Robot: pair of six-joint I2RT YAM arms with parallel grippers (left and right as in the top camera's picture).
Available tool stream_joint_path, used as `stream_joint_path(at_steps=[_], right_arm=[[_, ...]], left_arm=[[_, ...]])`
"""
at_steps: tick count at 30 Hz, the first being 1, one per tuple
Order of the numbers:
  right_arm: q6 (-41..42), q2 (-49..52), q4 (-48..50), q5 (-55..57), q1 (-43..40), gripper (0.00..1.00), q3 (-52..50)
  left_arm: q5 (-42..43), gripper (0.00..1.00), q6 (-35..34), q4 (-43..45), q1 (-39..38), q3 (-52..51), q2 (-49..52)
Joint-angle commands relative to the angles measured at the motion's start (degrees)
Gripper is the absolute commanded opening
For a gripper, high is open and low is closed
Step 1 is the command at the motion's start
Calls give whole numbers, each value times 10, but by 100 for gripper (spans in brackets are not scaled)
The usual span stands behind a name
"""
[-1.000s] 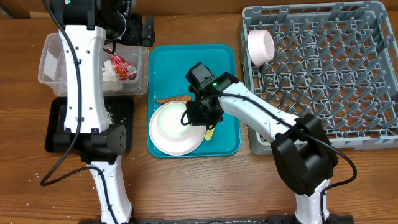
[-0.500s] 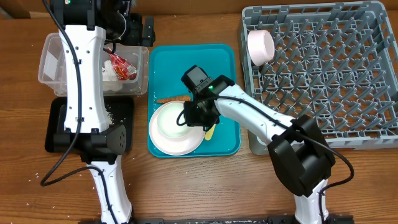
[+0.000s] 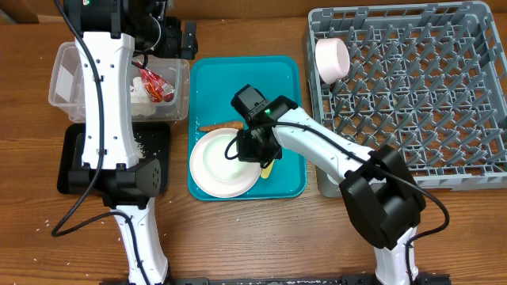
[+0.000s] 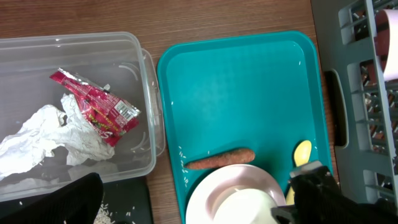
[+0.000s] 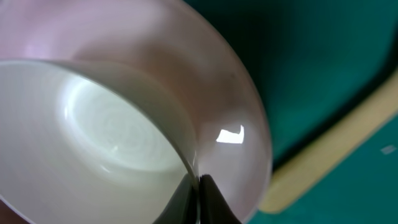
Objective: Sort waste into correct bins and load items into the dishwasher
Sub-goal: 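Lift the white bowl with the right gripper and set it in the rack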
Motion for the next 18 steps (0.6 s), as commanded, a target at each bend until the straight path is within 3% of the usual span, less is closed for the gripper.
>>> stream_joint_path(at_steps=[1, 8, 11, 14, 17, 18], right_arm=[[3, -76, -36, 87, -3, 4, 46], [27, -219, -148, 352, -3, 4, 109], [129, -274, -231, 629, -3, 4, 109], [186, -281, -292, 806, -3, 4, 109], [166, -271, -317, 908, -8, 4, 105], [121, -259, -318, 941, -17, 4, 104]], left_arm=[[5, 100, 0, 2, -1, 7, -5], [5, 100, 0, 2, -1, 7, -5], [5, 100, 0, 2, -1, 7, -5], [5, 100, 0, 2, -1, 7, -5], [5, 99, 0, 2, -1, 7, -5], [5, 100, 0, 2, -1, 7, -5]])
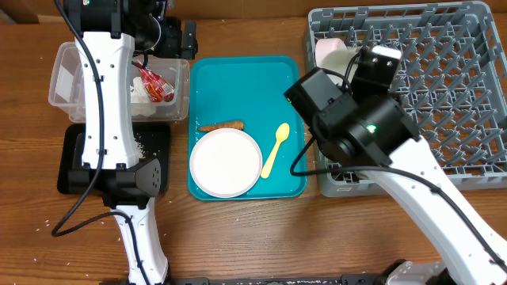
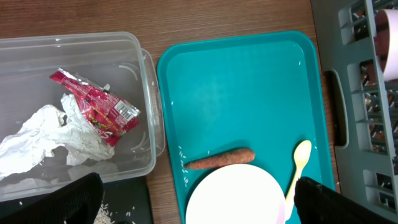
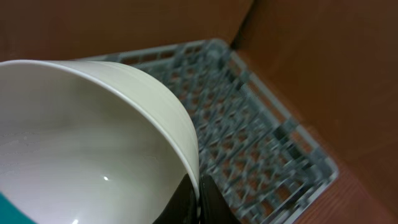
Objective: Sort waste into correct bins and load items into the dishwasher
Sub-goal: 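Lift the white bowl with the right gripper and set it in the rack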
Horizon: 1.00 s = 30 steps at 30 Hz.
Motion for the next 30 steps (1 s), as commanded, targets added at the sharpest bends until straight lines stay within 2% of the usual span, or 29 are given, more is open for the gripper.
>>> stream_joint_path(at_steps=[1, 11, 19, 24, 30], right_arm=[[-37, 41, 0, 214, -17, 4, -5], [-106, 177, 0, 223, -96, 4, -8], [-106, 274, 12, 217, -93, 4, -18], [-104, 298, 31, 203, -93, 4, -32], [-104, 300, 50, 133, -93, 4, -38]], left_arm=[[5, 100, 1, 2, -1, 7, -5], [5, 100, 1, 2, -1, 7, -5], [5, 100, 1, 2, -1, 7, -5], [5, 100, 1, 2, -1, 7, -5], [5, 100, 1, 2, -1, 7, -5]])
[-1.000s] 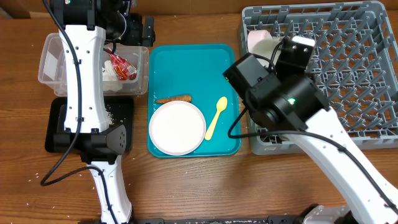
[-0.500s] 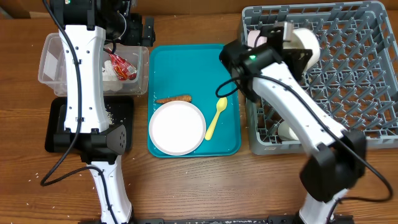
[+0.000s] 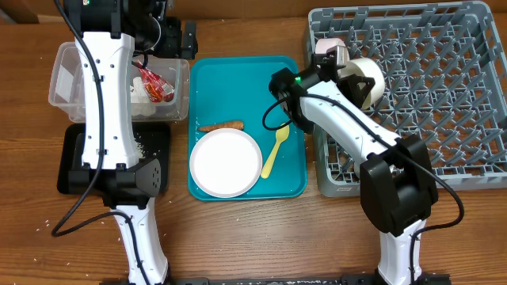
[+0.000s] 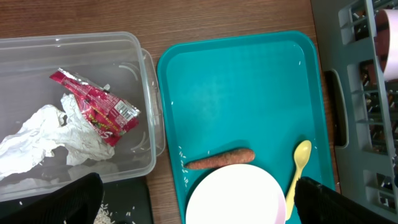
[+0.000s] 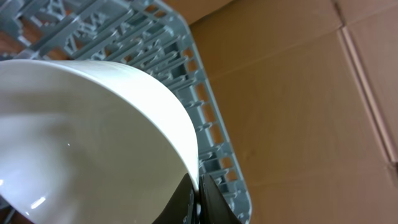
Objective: Sort waste into correct bins and load items into the dishwasher
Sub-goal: 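Lift the white bowl with the right gripper and set it in the rack, then move the right gripper back to grasp the pink plate's rim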
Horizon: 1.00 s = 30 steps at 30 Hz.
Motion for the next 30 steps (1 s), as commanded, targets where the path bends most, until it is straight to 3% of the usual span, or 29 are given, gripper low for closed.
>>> stream_joint_path(at_steps=[1, 11, 15, 16, 21, 30], right_arm=[[2, -3, 4, -45, 2, 4, 0], [2, -3, -3, -154, 2, 4, 0], [2, -4, -27, -176, 9, 10, 1], [2, -4, -35, -176, 14, 14, 2], [2, -6, -66, -191, 49, 53, 19], [2, -16, -102, -259, 98, 75, 129]], left_arm=[[5, 100, 0, 2, -1, 7, -5], [5, 99, 0, 2, -1, 7, -5], [5, 100, 0, 2, -1, 7, -5], [5, 100, 0, 2, -1, 7, -5], [5, 100, 0, 2, -1, 7, -5], [5, 100, 0, 2, -1, 7, -5]])
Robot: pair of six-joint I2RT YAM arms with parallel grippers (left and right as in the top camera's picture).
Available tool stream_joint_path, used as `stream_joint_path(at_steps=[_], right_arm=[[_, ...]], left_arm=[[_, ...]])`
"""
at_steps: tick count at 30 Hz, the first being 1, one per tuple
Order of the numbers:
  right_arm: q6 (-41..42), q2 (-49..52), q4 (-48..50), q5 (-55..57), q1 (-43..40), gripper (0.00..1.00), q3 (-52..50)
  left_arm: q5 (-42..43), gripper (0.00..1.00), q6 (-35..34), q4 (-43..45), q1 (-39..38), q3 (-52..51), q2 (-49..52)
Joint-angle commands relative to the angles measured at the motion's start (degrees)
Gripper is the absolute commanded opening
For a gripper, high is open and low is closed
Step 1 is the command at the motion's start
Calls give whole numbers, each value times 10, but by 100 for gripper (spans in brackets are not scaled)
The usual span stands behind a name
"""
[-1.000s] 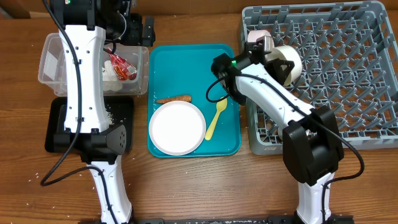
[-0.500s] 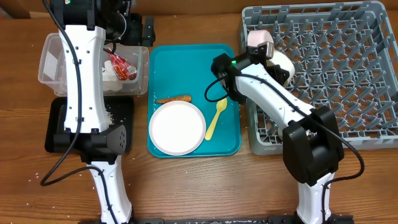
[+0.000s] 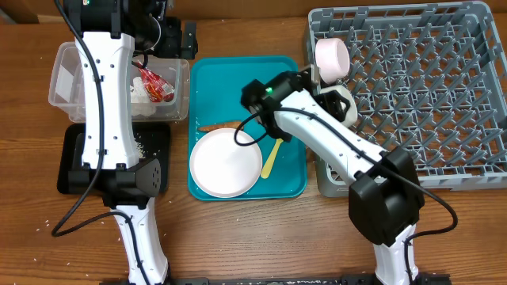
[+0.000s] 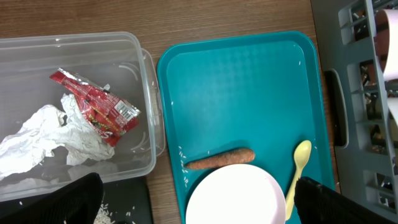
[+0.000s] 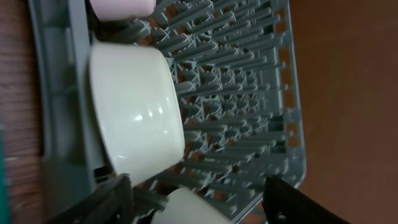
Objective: Sort waste into correct bins and load items into the dishwasher
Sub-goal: 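Move the right gripper back to grasp the pink plate's rim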
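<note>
A white bowl [image 3: 343, 101] lies on its side among the pegs at the left end of the grey dish rack [image 3: 428, 95], just below a pink cup [image 3: 331, 57]. In the right wrist view the bowl [image 5: 134, 118] sits ahead of my right gripper [image 5: 199, 199], which is open and holds nothing. On the teal tray [image 3: 238, 79] lie a white plate [image 3: 226, 162], a carrot [image 3: 222, 125] and a yellow spoon [image 3: 271, 158]. My left gripper [image 4: 199, 205] is open, high above the tray's near end.
A clear bin [image 3: 71, 79] at the left holds a red wrapper [image 4: 99, 109] and crumpled tissue [image 4: 43, 134]. In front of it a black bin [image 3: 154, 138] has rice grains in it. The right arm reaches across the tray's right side.
My right gripper was shut on the white bowl's rim at the rack's left end. Now the bowl rests in the rack and the gripper is open, drawn back from it. The left arm has not moved.
First my right gripper was shut on the bowl's rim as it sat on the plate in the tray. Then it held the bowl up beside the rack, then over the rack's left end next to the pink cup. Now the bowl lies in the rack, let go.
</note>
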Motion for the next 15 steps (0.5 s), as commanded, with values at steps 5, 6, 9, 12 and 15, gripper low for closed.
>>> stream_joint_path(at_steps=[5, 6, 9, 12, 15], right_arm=[[0, -24, -8, -147, 6, 87, 129], [-5, -24, -5, -189, 6, 91, 146], [-34, -24, 17, -272, 6, 97, 158], [-52, -24, 45, -347, 6, 97, 151], [-78, -23, 77, -410, 6, 97, 136]], left_arm=[[5, 100, 1, 2, -1, 7, -5], [5, 100, 1, 2, -1, 7, -5], [5, 100, 1, 2, -1, 7, -5], [5, 100, 1, 2, -1, 7, -5], [5, 100, 1, 2, -1, 7, -5]])
